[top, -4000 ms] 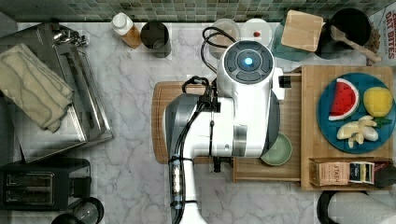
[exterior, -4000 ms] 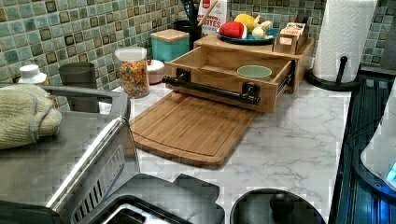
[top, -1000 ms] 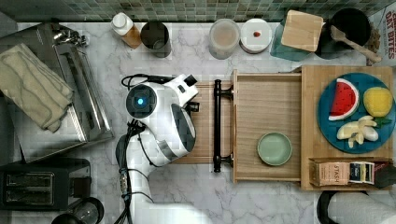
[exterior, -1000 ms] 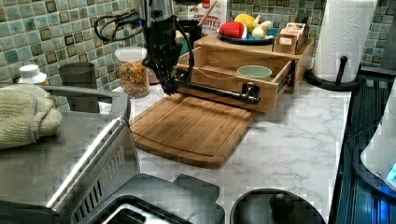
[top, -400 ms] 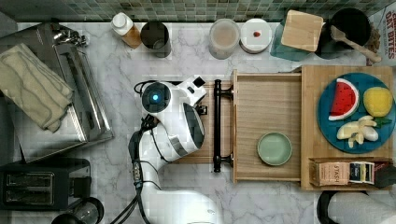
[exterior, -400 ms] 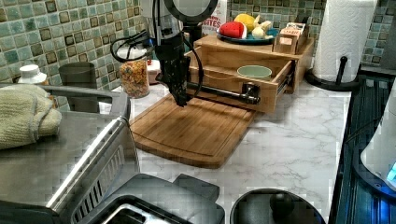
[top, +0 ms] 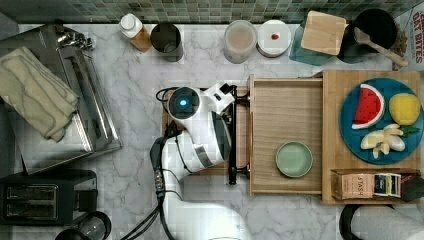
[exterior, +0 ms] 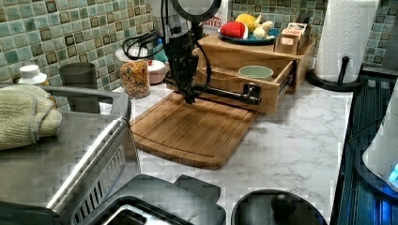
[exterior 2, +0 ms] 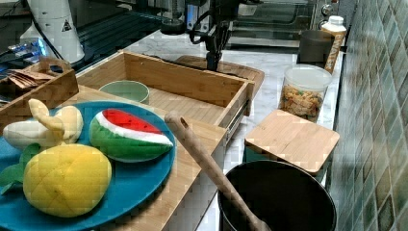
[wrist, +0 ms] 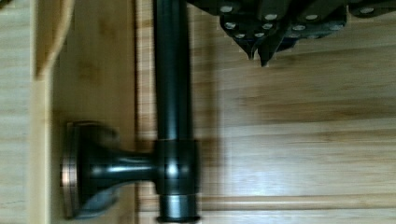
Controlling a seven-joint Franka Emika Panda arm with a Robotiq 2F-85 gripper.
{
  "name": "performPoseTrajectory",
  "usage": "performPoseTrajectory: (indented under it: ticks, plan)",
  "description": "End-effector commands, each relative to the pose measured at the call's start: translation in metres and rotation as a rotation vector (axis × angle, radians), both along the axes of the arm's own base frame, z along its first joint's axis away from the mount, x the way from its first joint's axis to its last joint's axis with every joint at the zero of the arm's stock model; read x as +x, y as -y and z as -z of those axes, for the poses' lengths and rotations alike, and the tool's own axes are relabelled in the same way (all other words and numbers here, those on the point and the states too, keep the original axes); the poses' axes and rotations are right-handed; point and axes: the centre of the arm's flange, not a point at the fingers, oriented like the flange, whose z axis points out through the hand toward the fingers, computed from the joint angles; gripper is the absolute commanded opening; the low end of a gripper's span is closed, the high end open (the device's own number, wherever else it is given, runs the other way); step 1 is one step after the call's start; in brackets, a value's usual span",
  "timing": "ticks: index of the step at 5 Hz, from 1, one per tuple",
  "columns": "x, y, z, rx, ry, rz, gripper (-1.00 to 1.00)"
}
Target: Close the drawer.
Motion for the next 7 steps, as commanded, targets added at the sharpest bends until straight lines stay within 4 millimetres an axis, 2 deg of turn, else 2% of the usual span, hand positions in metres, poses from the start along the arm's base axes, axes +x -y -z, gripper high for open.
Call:
performPoseTrajectory:
  ticks: [1, 4, 6, 7]
  plan:
    - [-0.014, 0.142, -0.036, 0.020, 0.040, 0.061, -1.00]
    - [-0.025, 0.307, -0.049, -0.036, 0.031, 0.062, -1.00]
    - [-0.033, 0.390, -0.070, -0.095, 0.035, 0.022, -1.00]
    - [-0.041, 0.417, -0.075, -0.133, 0.034, 0.044, -1.00]
